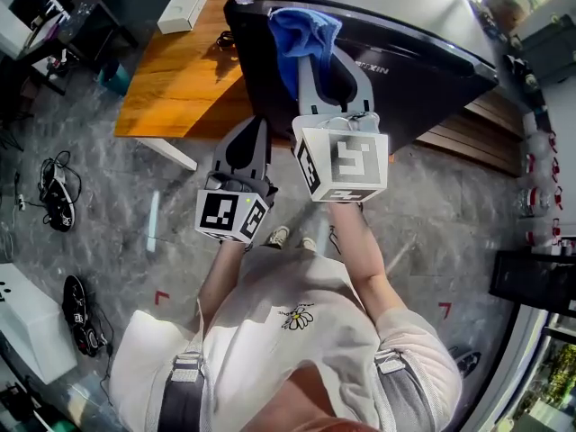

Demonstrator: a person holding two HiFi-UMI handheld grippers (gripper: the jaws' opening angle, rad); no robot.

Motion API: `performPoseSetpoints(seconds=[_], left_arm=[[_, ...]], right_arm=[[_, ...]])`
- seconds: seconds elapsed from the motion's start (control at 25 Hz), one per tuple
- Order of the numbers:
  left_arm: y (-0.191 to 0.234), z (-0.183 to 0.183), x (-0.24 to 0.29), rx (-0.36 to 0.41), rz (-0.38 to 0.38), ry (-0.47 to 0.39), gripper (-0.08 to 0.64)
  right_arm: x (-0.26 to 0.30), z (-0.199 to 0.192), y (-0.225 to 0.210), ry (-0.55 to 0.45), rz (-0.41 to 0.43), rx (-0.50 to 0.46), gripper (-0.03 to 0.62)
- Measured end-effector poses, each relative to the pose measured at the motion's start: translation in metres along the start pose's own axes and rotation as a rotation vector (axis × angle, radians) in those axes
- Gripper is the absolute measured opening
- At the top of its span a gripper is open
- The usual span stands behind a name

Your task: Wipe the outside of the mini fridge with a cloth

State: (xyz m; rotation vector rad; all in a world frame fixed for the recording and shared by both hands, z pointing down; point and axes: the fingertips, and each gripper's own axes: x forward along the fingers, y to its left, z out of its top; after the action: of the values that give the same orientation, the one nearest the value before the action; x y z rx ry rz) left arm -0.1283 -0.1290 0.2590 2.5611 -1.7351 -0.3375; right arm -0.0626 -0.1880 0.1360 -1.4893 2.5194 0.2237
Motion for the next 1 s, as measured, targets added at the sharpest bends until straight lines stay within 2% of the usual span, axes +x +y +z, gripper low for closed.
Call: performPoseSetpoints(seconds=[0.16,0.48,0.68,0.88,1.0], left_arm=[[-0.011,-0.011,0.01,-0.005,-0.024,0.019,0.005],[-0.031,-0.015,0.022,-0.003,-0.072,0.021,0.005],[-0.045,-0.017,0.029,0.003,-0.095,0.029,0.005],[-0.053,-0.021,0.033,0.011,-0.11,0.037,0.005],[-0.061,-0.024,0.035,0.013,-0.115,0.044,0.005]], right_arm=[[-0.012,-0.001,-0.02,0.003,-0.021,-0.046,0.063],[-0.037,0.006,-0.059,-0.027,-0.143,-0.158,0.063],[-0.048,0.009,-0.077,-0.032,-0.152,-0.201,0.063],[-0.063,0.011,-0.101,-0.053,-0.2,-0.188,0.063],[-0.071,0.012,-0.113,-0.088,-0.188,-0.216,0.063]])
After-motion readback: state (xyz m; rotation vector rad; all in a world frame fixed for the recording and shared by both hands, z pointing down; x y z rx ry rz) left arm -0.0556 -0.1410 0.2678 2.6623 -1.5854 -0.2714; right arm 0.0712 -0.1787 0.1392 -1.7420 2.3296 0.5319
